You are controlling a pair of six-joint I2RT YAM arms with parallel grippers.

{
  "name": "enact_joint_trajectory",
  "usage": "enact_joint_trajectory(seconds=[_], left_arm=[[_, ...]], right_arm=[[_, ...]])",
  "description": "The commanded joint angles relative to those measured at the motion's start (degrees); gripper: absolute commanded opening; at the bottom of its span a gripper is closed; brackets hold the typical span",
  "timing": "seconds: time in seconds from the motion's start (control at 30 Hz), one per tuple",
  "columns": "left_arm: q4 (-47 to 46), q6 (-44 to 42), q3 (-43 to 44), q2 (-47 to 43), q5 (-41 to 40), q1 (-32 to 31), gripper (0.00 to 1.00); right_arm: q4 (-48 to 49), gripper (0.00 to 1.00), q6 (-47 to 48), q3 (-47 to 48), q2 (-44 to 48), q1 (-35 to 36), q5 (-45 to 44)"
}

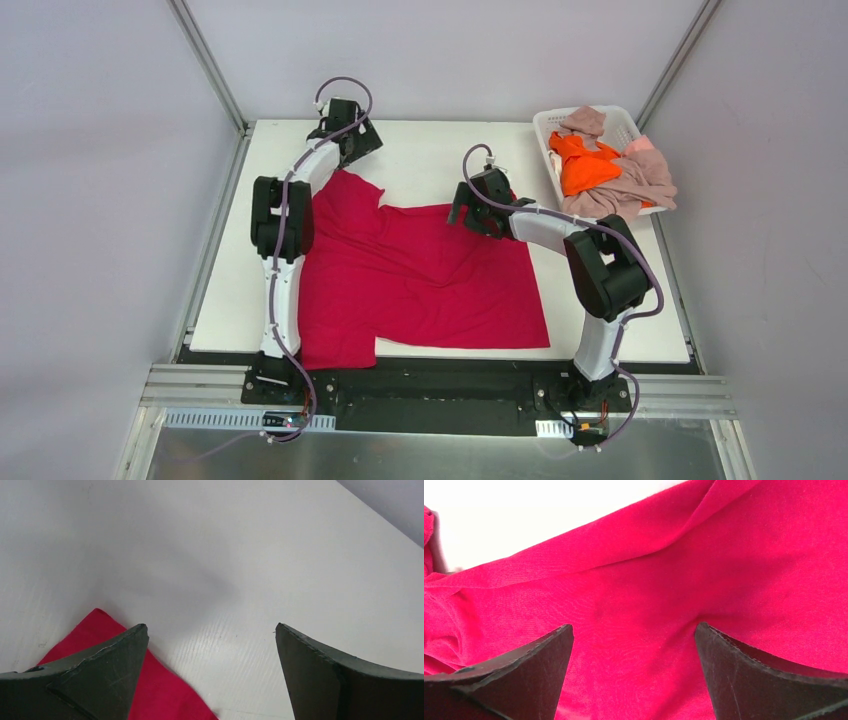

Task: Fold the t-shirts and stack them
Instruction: Flatten out the tshirt

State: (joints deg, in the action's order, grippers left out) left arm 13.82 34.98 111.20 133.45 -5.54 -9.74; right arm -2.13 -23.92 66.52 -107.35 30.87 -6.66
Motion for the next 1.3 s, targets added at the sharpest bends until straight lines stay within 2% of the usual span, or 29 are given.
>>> enact_joint_trajectory(seconds=[0.0,0.17,0.33,0.43,0.7,0.97,1.27], left_arm=[[1.38,-3.81,2.61,-1.60,2.90,0.68,0.99],[1.39,-6.08,-5.92,-14.11,0.47,0.18,0.99],[1.72,-4.63,-23.00,-28.72,-2.44,-0.39,0.99],[1.69,-3.16,-30.30,-32.39,-1.37,-0.34,0.99],[1.67,-0.43,-29.59,-24.48,3.90,0.70,0.99],[1.64,2.90,-30.38,-18.47,3.53,2.35,0.99],[1.21,3.08,-32.55,-17.45,1.59,3.13,0.99]], right_arm=[[-5.58,0.97,-0.33,-1.23,1.50,-0.10,-0.42],[-6.92,0.98,-0.33,1.00,5.65,-0.18,-2.46],[-10.40,0.99,-0.02,4.65,6.94,-0.92,-6.17],[-9.86,0.99,0.57,6.65,5.23,-2.49,-5.48],[-8.58,0.99,3.86,15.46,-3.67,-7.17,-2.15],[-3.98,0.99,4.33,15.67,-7.22,-7.49,-0.69],[-2.47,0.99,3.37,21.14,-13.95,-7.42,0.30]])
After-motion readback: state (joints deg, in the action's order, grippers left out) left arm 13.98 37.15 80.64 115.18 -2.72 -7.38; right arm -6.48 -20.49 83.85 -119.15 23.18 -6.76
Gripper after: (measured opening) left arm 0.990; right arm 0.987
